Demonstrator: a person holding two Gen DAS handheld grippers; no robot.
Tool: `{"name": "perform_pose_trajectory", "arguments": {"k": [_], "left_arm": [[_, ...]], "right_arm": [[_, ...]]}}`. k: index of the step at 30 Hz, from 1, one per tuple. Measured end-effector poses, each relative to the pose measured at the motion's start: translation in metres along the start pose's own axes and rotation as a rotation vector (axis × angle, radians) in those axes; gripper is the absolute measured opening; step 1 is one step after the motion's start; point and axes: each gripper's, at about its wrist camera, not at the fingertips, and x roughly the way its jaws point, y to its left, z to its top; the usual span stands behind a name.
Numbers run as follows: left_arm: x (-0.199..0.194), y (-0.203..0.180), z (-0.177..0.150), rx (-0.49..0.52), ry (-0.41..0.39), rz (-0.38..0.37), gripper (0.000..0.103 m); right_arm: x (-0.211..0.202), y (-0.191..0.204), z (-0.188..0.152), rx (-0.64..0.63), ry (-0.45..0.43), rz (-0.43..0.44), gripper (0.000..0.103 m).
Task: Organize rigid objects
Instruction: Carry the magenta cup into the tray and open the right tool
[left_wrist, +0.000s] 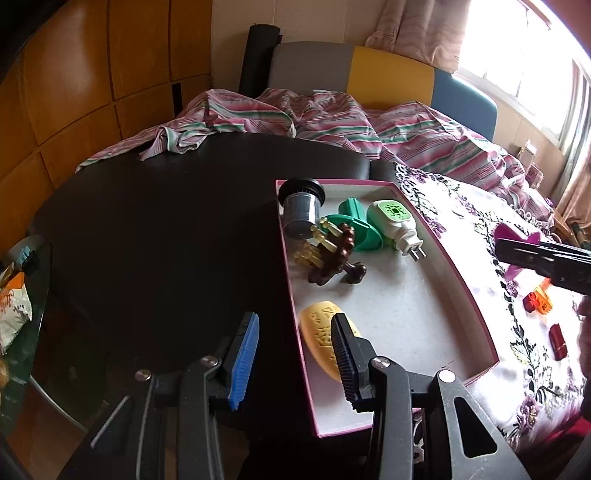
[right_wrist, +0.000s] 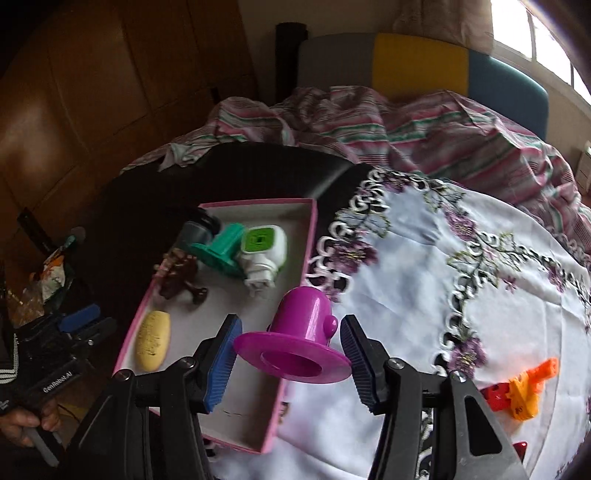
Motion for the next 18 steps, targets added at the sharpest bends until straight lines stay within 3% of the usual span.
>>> {"name": "perform_pose_trajectory", "arguments": {"k": [7, 12, 18], "left_arm": [[0.003, 0.019, -0.003, -0.048, 0.007, 0.019, 0.041], [0.006, 0.029, -0.007, -0.070, 0.020, 0.029, 0.041], [0.006, 0.033, -0.008, -0.074, 0.015, 0.041, 0.041]], "right_arm": [[0.064, 0.056, 0.009, -0.056, 0.133, 0.078, 0.056], [0.112, 0.076, 0.009, -0.057, 0.216, 0.065, 0.056], [0.120, 0.081, 0.008, -0.023, 0.206, 0.098, 0.055]]}}
